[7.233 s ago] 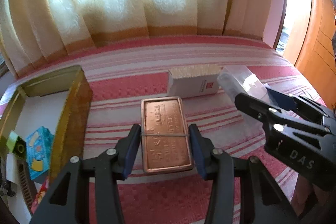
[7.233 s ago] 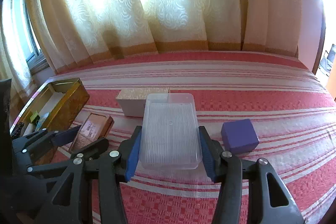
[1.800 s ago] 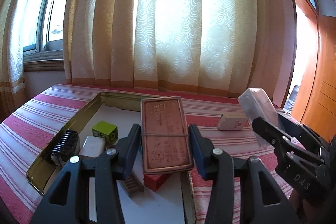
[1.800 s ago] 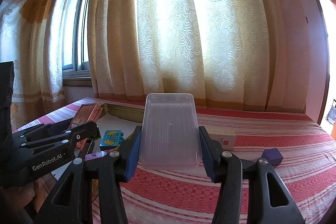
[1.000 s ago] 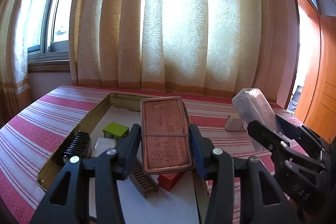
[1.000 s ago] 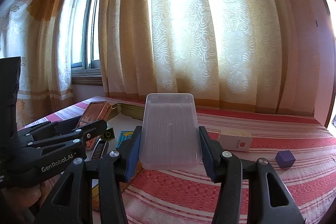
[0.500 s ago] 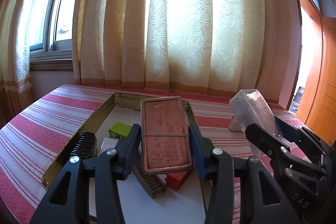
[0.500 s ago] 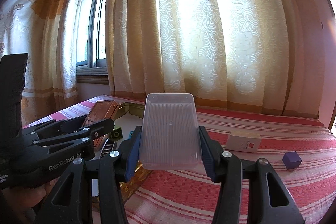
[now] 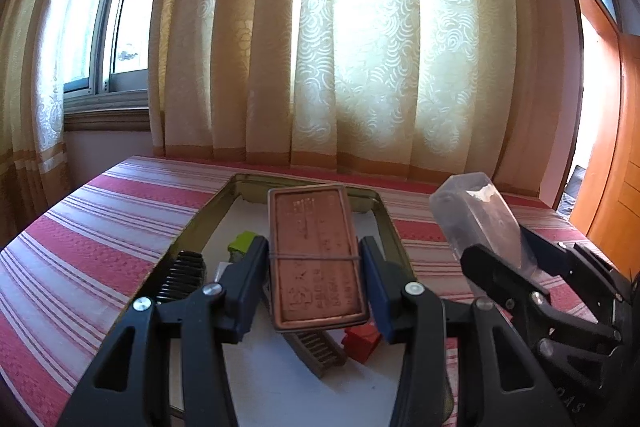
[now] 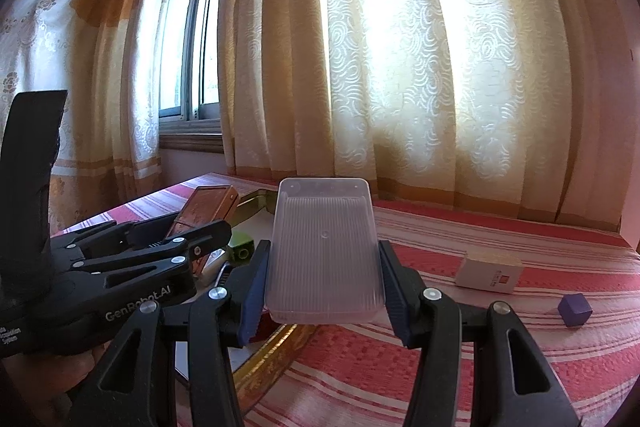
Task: Organize rigid objects
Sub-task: 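Carry the copper tin with the left tool while the right tool carries the clear box toward the tray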
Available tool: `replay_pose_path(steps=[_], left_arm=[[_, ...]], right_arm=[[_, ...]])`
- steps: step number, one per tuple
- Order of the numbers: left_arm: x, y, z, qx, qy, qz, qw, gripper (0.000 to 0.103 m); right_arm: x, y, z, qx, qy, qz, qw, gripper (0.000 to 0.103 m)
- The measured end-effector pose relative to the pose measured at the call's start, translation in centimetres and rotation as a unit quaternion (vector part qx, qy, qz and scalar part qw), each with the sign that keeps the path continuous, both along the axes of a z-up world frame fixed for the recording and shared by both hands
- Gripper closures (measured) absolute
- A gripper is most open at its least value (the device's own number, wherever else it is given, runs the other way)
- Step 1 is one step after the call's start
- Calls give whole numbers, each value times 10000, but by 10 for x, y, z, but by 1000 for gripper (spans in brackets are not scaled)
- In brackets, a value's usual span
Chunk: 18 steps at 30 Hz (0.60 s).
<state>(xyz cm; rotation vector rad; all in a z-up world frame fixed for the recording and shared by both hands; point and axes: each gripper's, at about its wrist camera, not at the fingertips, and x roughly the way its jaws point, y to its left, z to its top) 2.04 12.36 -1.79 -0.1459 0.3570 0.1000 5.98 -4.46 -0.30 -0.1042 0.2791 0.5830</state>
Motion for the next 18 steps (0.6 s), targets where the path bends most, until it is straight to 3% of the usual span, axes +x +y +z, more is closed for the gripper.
replay_pose_path(steps=[18], left_arm=[[7,25,-4,-79,289,194,9994,56]], right_arm=[[11,20,-2,-101,158,160,9997,49]])
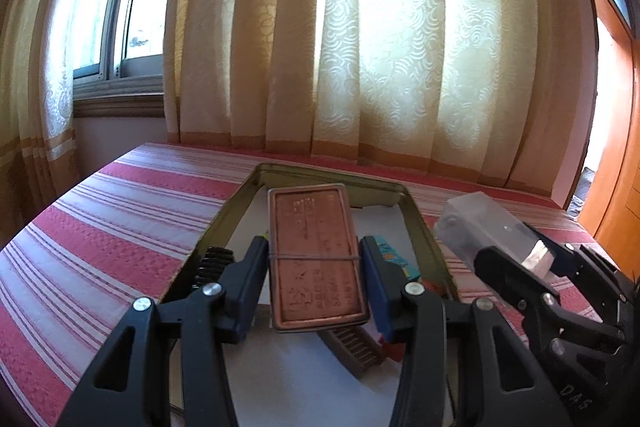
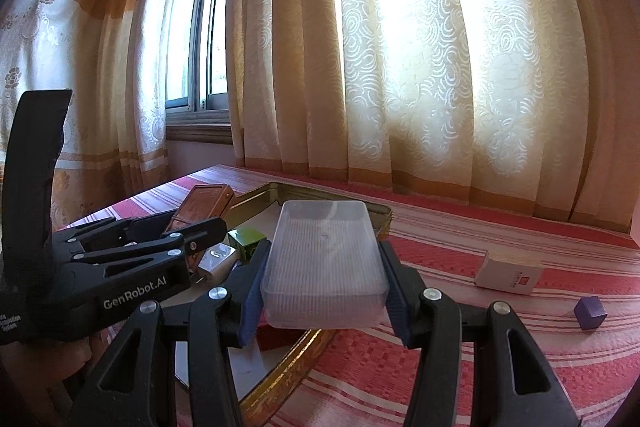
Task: Organize rigid objects
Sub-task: 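Carry the copper tin with the left tool while the right tool carries the clear box toward the tray, then lower the copper tin into the tray with the left tool while the right tool releases the clear box there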
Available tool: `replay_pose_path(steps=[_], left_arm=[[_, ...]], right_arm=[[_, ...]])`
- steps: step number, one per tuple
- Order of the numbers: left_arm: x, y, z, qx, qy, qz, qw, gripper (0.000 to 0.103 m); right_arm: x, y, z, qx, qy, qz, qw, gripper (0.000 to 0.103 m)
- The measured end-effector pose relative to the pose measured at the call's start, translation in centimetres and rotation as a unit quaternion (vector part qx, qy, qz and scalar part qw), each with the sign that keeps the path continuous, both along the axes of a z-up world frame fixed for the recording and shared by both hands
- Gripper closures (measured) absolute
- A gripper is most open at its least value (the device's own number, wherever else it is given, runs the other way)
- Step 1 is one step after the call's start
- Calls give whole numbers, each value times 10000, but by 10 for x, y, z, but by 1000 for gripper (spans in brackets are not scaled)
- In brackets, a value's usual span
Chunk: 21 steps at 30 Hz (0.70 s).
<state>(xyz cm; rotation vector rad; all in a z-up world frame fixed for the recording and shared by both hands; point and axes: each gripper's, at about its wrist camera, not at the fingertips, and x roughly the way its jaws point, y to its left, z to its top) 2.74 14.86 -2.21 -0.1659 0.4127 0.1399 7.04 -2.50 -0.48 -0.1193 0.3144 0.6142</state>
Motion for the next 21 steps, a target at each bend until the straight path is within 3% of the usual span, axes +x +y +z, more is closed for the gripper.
replay_pose_path(steps=[15,19,21], left_arm=[[27,18,-6,178,568,267,9979,56],[25,25,-5,163,531,428,9975,32],[20,27,-3,159,480,474,9976,21]], right_arm=[[37,43,-7,-455,456,282,9975,49],[53,53,-11,-540,714,349,9954,47],[55,49,-10,-424,756,336,9957,38]])
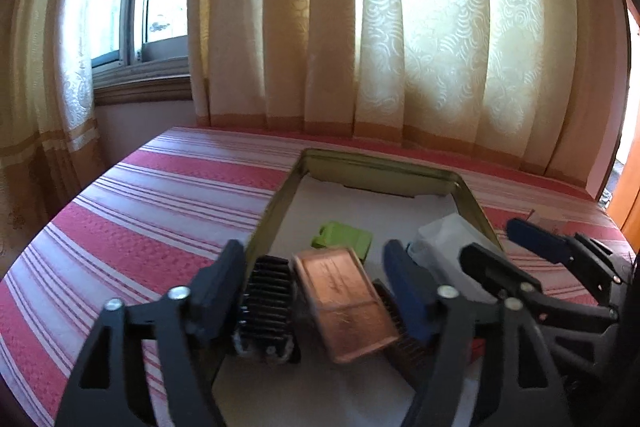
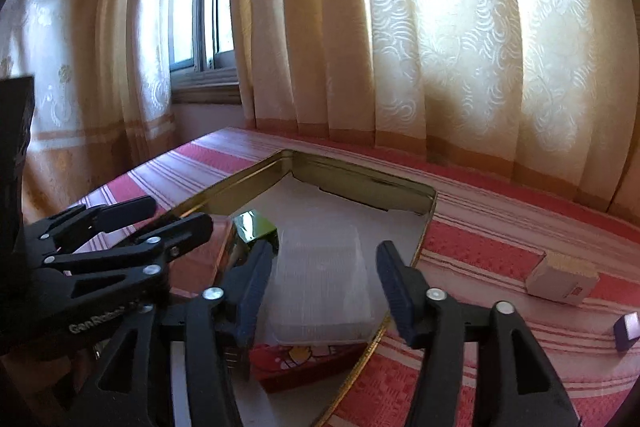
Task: Organize rigid objects
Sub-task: 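Lower the copper tin into the tray with the left tool while the right tool releases the clear box there, then grasp the purple cube with the right tool while the left tool grasps the beige printed box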
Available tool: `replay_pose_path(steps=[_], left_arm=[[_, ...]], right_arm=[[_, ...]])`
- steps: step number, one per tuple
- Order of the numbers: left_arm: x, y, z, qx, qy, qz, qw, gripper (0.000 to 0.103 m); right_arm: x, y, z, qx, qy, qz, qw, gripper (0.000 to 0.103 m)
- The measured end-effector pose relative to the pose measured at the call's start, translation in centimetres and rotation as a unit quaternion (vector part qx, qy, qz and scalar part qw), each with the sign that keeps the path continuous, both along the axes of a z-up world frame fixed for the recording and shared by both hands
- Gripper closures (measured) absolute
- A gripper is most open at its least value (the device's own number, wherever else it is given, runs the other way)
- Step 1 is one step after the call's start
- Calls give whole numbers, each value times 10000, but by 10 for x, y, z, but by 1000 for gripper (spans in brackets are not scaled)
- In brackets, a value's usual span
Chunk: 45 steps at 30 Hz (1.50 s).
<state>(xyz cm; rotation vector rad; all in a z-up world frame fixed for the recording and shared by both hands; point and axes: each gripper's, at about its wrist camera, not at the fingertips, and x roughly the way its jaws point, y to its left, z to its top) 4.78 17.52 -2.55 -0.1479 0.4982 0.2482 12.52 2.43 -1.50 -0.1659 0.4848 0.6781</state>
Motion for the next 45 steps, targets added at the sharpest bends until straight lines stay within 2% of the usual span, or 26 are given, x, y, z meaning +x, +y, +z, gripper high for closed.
replay_pose_path(steps=[1,2,3,8,9,11,17,23,27,30,32,38,39,41,45], left_arm=[[-4,1,1,-36,-32,30,10000,14],[-6,0,2,-61,-72,12,10000,11],[-9,-2,4,-68,-126,-3,9999,8],[-12,-27,13,-32,-265,-234,9994,6],[-11,-39,15,21,-276,-361,9990,2],[-8,-57,17,101,-294,-530,9981,1],[14,-118,15,217,-81,-1140,9932,1],[44,-174,14,128,284,-1651,9858,0],[67,-200,12,96,468,-1723,9839,0],[86,-215,8,23,636,-1704,9833,0],[96,-224,5,45,711,-1681,9832,0],[119,-248,-7,379,879,-1672,9813,0],[121,-249,-9,382,899,-1666,9812,0],[126,-253,-13,376,944,-1661,9809,0],[136,-260,-18,373,972,-1633,9811,0]], right_arm=[[0,-3,0,62,29,-15,10000,32],[0,-8,0,115,39,-55,9999,28],[-1,-14,1,187,33,-97,9998,28],[-5,-41,7,264,-50,-232,9994,27],[-6,-50,9,237,-87,-260,9993,27],[-5,-65,10,138,-188,-373,9990,27],[16,-137,10,-172,-353,-1255,9913,27],[70,-225,-3,-350,279,-2380,9702,27],[90,-263,-7,-248,641,-2692,9606,27],[102,-274,-14,-345,977,-2595,9602,27],[106,-280,-17,-219,1191,-2529,9599,27],[116,-276,-31,-339,1629,-2313,9586,27],[118,-275,-34,-351,1690,-2294,9579,30],[120,-278,-36,-345,1770,-2326,9557,60],[118,-282,-37,-448,1747,-2397,9539,60]])
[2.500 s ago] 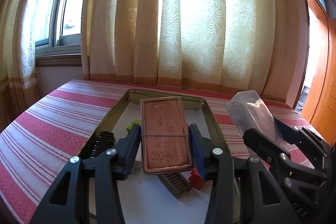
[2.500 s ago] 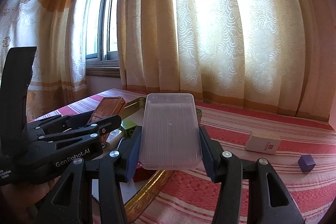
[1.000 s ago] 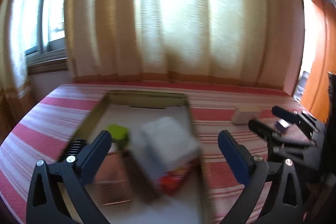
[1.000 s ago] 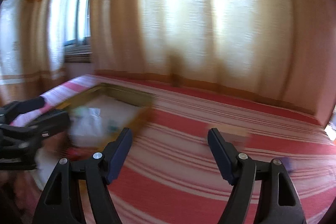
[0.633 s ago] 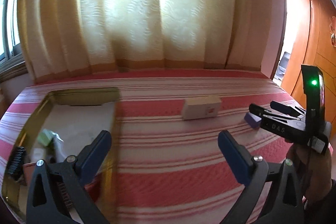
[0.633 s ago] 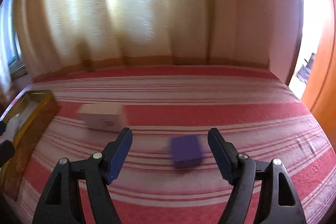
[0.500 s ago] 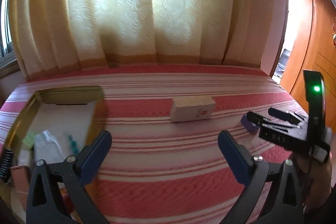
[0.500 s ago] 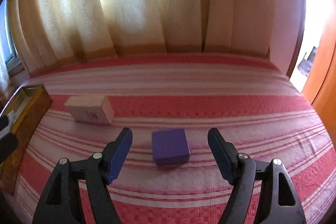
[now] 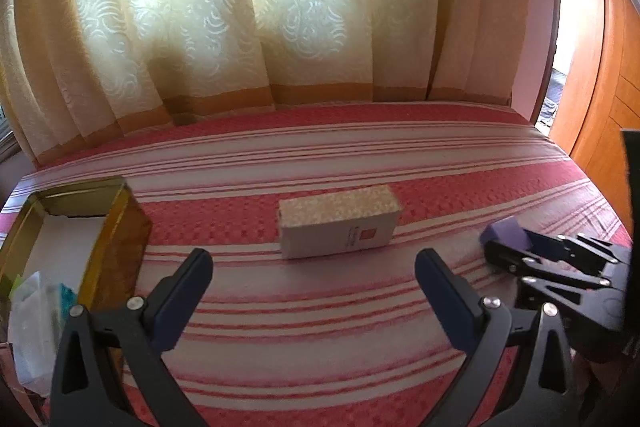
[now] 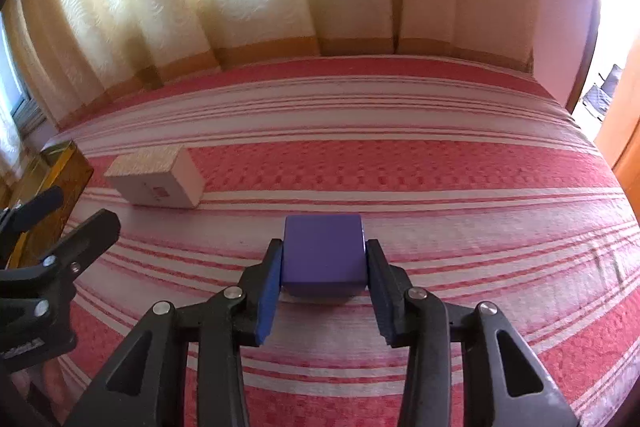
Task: Organize rigid objects
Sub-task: 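Grasp the purple cube with the right tool while the left tool grasps the beige printed box, then carry the purple cube with the right tool while the left tool carries the beige box toward the tray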
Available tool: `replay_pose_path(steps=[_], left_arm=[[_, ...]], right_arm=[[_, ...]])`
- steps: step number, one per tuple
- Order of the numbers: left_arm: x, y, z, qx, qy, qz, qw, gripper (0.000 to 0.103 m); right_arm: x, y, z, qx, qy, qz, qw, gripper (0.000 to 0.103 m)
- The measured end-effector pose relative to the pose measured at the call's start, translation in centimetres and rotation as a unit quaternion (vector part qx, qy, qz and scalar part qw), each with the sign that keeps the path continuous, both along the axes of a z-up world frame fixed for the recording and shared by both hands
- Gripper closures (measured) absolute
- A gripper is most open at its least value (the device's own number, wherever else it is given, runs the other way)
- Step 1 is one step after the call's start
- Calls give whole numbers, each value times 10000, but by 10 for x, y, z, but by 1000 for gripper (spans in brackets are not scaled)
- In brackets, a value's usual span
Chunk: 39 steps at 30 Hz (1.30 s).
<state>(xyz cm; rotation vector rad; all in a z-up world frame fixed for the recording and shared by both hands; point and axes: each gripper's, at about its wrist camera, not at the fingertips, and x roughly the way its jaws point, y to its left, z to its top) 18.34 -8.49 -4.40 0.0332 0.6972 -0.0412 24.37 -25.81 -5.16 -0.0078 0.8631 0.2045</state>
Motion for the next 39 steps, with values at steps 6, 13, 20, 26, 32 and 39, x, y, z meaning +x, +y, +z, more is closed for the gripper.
replay_pose_path(steps=[6,13,20,26,32,39], left_arm=[[14,-20,-5,67,62,-69,9999,0],[38,-31,-9,133,338,123,9993,0],[47,-19,-14,-283,606,163,9976,22],[33,-15,-10,-282,496,-17,9984,23],[1,-2,-1,-171,241,-98,9995,23],[-32,11,4,-75,-3,-127,9999,23]], right_arm=[[-2,-26,2,290,-72,-381,9988,60],[-3,-30,5,369,-192,-448,9981,60],[-6,-29,8,371,-290,-374,9982,60],[-12,-28,12,405,-457,-298,9977,60],[-18,-28,17,369,-657,-355,9965,60],[-38,-13,32,319,-1275,-181,9912,60]])
